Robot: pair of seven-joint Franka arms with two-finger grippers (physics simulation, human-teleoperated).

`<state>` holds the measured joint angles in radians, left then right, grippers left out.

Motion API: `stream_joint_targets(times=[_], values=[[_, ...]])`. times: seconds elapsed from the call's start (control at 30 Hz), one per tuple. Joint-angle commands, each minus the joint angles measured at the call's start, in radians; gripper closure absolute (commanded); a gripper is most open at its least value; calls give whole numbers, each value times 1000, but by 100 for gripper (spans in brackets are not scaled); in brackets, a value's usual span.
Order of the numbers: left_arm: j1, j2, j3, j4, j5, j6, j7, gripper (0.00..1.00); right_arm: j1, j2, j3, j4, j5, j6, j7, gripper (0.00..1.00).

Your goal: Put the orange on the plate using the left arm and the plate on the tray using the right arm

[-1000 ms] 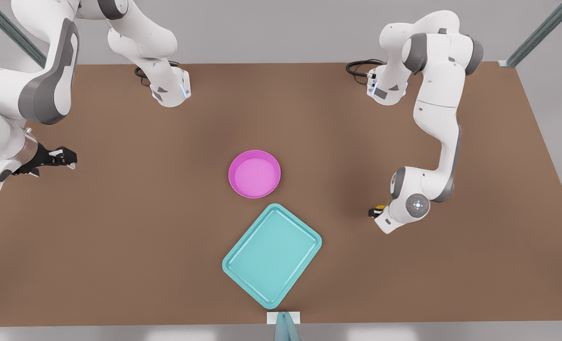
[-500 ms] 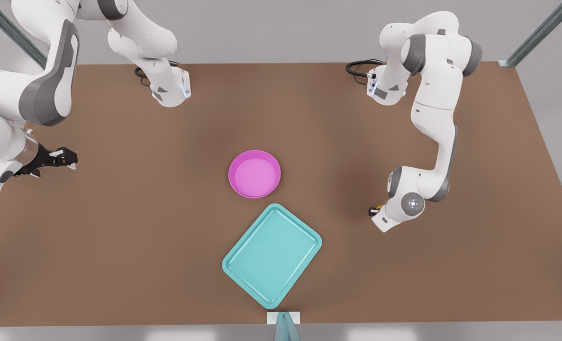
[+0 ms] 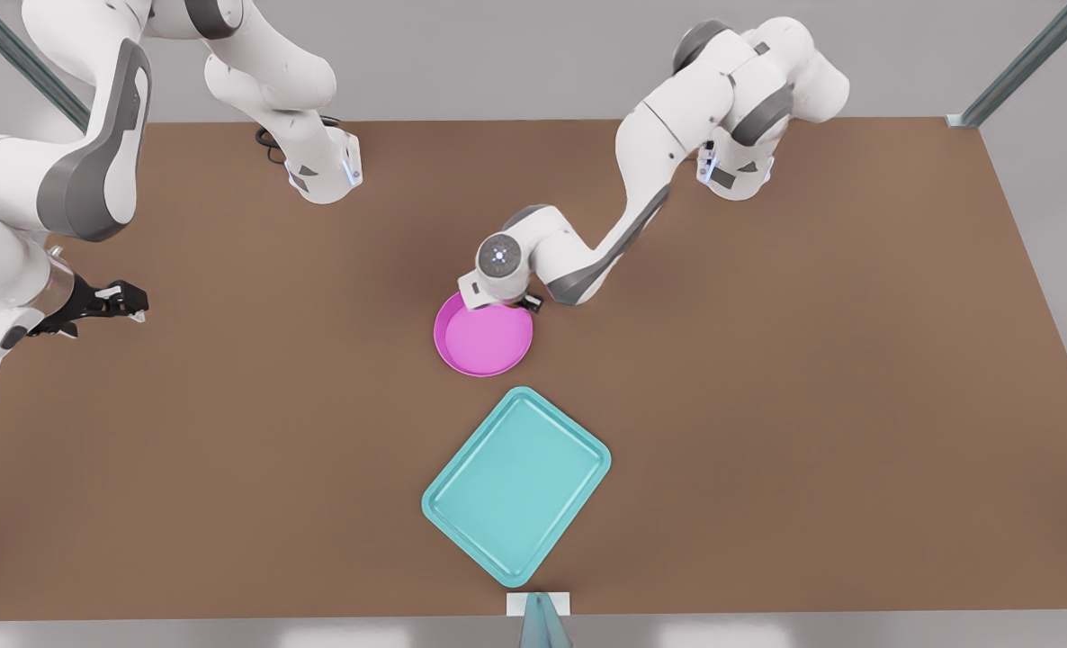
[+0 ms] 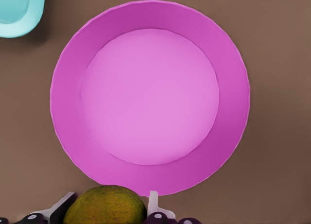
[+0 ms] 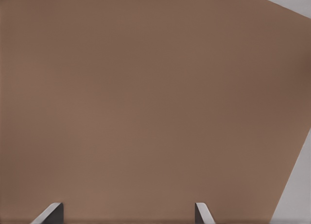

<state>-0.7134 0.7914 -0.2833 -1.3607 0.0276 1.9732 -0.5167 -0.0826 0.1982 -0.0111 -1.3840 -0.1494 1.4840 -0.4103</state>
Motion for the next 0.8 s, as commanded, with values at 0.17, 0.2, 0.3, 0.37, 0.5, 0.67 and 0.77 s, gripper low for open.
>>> stream_joint_targets(times=[0.17, 0.2, 0.3, 0.37, 0.5, 0.67, 0.77], values=[[-11, 89, 12, 86, 3, 93, -565, 0, 0, 1, -1, -1, 1, -1, -5, 0], [-11, 89, 12, 86, 2, 93, -563, 0, -2, 1, -1, -1, 1, -1, -4, 0], [3, 39, 25, 86, 2, 27, -565, 0, -2, 1, -1, -1, 1, -1, -5, 0], [176, -184, 65, 88, -115, -367, -419, 0, 0, -3, -1, -29, 1, -4, -4, 0], [624, -293, 75, 354, -106, -859, 107, 0, 56, 52, 0, -240, 266, 15, 93, 0], [643, -583, 217, 12, -5, -632, 426, 0, 167, -126, 20, -785, 418, 462, 99, 0], [649, -537, 216, 49, -12, -651, 428, 0, 328, -25, 45, -857, 496, 778, 192, 0]])
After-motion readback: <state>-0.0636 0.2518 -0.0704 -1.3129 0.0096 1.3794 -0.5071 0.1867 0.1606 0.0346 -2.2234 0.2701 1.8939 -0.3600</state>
